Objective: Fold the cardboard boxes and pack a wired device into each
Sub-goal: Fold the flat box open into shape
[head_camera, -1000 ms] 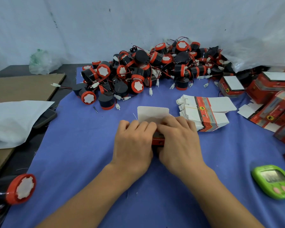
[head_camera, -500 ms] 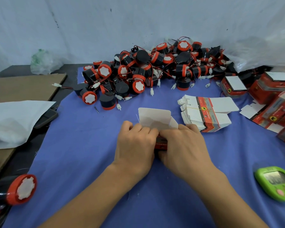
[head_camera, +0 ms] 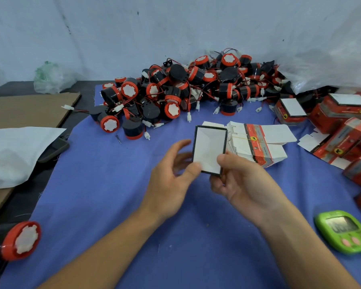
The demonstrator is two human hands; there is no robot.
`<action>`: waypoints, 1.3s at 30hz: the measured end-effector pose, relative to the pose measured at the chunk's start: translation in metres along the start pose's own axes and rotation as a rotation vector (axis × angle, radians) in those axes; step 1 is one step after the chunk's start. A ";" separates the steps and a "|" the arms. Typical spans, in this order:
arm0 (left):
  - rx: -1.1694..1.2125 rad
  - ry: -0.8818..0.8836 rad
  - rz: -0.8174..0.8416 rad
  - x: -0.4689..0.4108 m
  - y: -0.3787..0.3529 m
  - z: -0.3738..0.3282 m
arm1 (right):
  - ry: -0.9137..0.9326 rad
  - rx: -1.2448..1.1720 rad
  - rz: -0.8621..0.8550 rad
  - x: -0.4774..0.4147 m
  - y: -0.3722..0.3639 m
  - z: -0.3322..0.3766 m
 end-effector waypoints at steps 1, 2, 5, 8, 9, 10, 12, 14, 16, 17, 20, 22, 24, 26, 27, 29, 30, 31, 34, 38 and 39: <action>0.057 0.077 0.009 -0.004 0.000 0.006 | -0.033 0.013 0.023 -0.002 -0.002 -0.005; 0.081 0.115 0.003 -0.006 0.001 0.009 | -0.058 0.050 0.037 -0.004 -0.003 -0.010; 0.054 0.131 -0.033 -0.008 0.003 0.011 | -0.124 0.119 0.086 -0.007 -0.004 -0.018; 0.013 0.116 -0.045 -0.006 0.004 0.009 | -0.188 0.043 0.084 -0.009 -0.002 -0.021; -0.001 0.110 -0.040 -0.006 0.004 0.008 | -0.197 0.026 0.081 -0.009 0.000 -0.022; -0.009 0.111 -0.032 -0.007 0.004 0.007 | -0.199 0.021 0.081 -0.009 0.001 -0.023; -0.008 0.131 -0.013 -0.007 0.005 0.007 | -0.173 0.045 0.077 -0.009 0.001 -0.024; -0.018 0.143 0.007 -0.007 0.004 0.009 | -0.051 0.135 0.015 -0.010 0.002 -0.022; -0.021 0.119 -0.017 -0.007 0.004 0.008 | 0.250 0.444 -0.163 -0.011 0.006 -0.013; -0.009 0.106 -0.047 -0.006 0.005 0.007 | 0.427 0.677 -0.270 -0.010 0.008 -0.009; 0.018 0.069 -0.106 -0.008 0.014 0.007 | 0.683 1.339 -0.449 -0.003 0.000 -0.006; -0.002 0.033 -0.053 -0.010 0.016 0.005 | 0.716 1.548 -0.454 -0.002 -0.007 -0.008; -0.042 0.043 -0.002 -0.011 0.012 0.006 | 0.767 1.655 -0.386 -0.002 -0.018 -0.012; -0.119 0.078 -0.076 -0.013 0.012 0.010 | 0.807 1.722 -0.291 -0.001 -0.026 -0.018; -0.176 0.102 -0.137 -0.015 0.015 0.013 | 0.816 1.731 -0.257 0.000 -0.028 -0.020; -0.269 0.125 -0.198 -0.017 0.020 0.017 | 0.807 1.727 -0.222 0.002 -0.029 -0.024; -0.285 0.118 -0.198 -0.018 0.021 0.017 | 0.796 1.727 -0.213 0.002 -0.029 -0.025; -0.285 0.110 -0.191 -0.018 0.020 0.017 | 0.784 1.729 -0.206 0.003 -0.029 -0.025; -0.298 0.108 -0.192 -0.021 0.016 0.014 | 0.733 1.742 -0.174 0.002 -0.032 -0.024; -0.321 0.115 -0.166 -0.024 0.013 0.016 | 0.641 1.781 -0.157 -0.002 -0.037 -0.022; -0.319 0.111 -0.151 -0.024 0.014 0.017 | 0.629 1.788 -0.168 -0.003 -0.038 -0.023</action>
Point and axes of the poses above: each hand's wrist, its own x-axis away from the middle knuckle, its own y-axis out of the back of the hand, z = x × y, the point moved 5 cm from there along -x, towards the middle knuckle, and after that the axes turned 13 degrees about -z, right-handed, at the moved point
